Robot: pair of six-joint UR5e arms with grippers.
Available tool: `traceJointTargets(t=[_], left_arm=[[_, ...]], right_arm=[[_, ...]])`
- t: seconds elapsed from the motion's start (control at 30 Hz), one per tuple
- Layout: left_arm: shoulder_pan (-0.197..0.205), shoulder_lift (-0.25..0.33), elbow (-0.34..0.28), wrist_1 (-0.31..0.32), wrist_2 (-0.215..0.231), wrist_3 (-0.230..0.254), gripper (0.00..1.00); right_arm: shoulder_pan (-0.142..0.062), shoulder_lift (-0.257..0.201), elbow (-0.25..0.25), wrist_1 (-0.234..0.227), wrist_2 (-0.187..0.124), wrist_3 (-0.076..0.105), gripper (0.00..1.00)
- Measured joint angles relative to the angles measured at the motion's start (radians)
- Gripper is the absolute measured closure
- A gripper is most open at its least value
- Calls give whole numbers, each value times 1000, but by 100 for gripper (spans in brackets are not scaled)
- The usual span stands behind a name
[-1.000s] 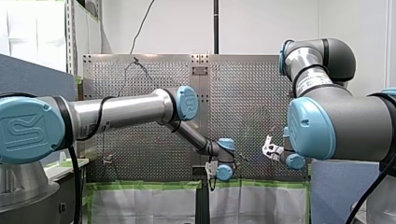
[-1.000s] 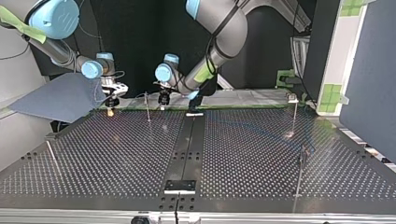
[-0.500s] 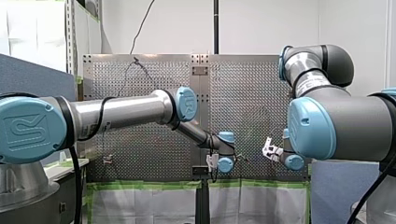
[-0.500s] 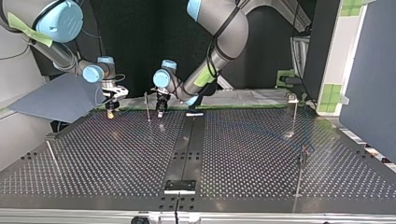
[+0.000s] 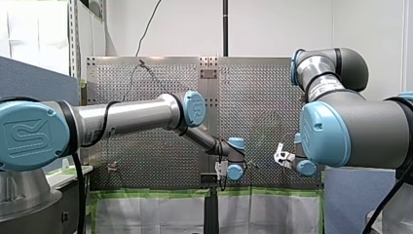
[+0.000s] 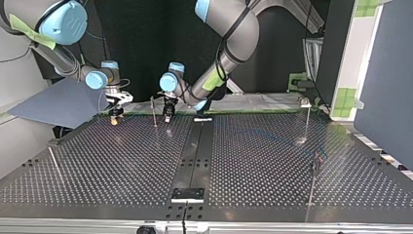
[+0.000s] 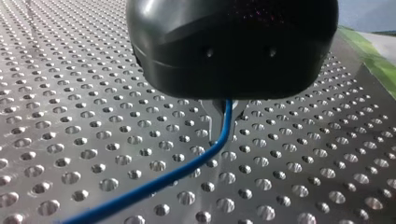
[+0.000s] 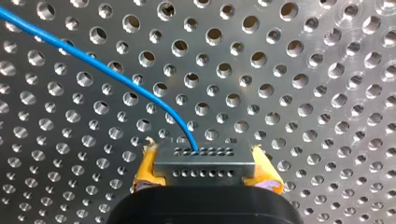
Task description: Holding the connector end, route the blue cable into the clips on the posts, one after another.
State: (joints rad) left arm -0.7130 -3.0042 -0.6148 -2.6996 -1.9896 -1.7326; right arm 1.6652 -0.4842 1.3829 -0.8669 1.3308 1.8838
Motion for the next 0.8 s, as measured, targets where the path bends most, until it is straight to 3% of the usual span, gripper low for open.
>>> traceJointTargets(t=[0.8], left_arm=[[7,0,0,-6,-10,22,100]], right_arm=[[3,2,-27,0,-21,5,100]])
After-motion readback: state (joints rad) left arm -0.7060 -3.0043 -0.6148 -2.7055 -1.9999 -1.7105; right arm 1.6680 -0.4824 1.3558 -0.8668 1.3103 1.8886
